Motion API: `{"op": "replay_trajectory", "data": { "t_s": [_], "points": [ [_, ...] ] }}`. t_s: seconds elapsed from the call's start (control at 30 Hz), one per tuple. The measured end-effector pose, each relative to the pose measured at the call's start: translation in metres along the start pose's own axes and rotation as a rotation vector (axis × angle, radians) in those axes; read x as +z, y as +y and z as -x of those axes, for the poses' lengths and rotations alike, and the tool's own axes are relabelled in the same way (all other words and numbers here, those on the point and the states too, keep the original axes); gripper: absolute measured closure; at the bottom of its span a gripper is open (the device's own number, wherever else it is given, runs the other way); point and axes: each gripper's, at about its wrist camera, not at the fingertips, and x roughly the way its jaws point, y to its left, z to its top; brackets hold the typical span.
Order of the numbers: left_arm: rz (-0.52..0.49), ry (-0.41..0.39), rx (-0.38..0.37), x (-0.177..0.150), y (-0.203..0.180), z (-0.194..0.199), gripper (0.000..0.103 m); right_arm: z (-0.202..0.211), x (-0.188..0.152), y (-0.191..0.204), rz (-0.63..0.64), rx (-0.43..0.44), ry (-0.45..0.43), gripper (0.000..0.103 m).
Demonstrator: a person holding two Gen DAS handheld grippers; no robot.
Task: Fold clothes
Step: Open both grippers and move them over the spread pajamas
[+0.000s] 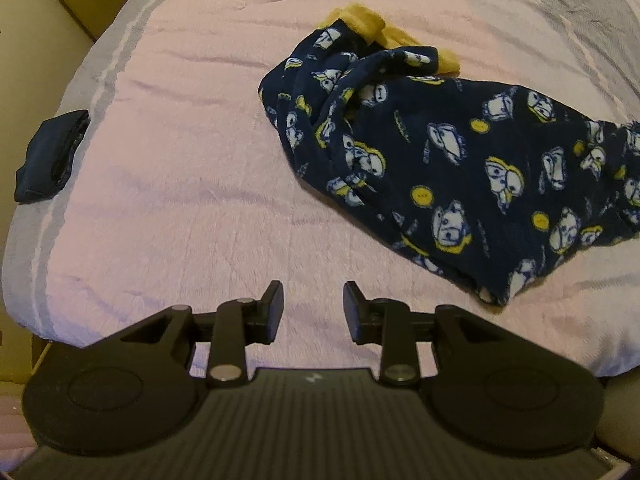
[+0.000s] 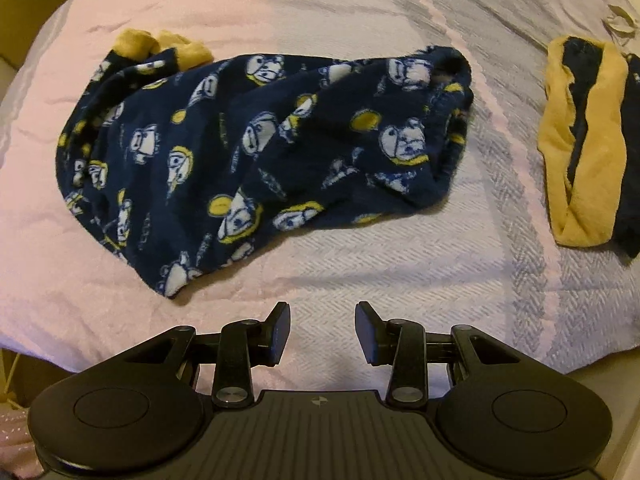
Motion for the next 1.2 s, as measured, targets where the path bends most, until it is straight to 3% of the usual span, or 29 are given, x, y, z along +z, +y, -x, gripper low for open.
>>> {"op": "replay_trajectory", "data": {
  "t_s": [0.33,0.53,0.87,1.2],
  "points": [
    [-0.016,0.000,0.008,0.000,-0.007,0.007,0.073,-0.001,0.005,0.000,0.000,0.014,-0.008,0.063],
    [-0.033,-0.011,-0.045,0.017,0.000,-0.010,0.073,-0.007,0.017,-0.009,-0.049,0.003,-0.025,0.063],
    [-0.077,-0.066,-0.183,0.099,0.021,-0.056,0.071,-0.011,0.036,-0.077,-0.386,-0.057,-0.137,0.062],
    [-0.157,-0.103,-0.240,0.187,0.001,-0.111,0.066,-0.028,0.066,-0.103,-0.605,0.057,-0.218,0.057]
  ]
}}
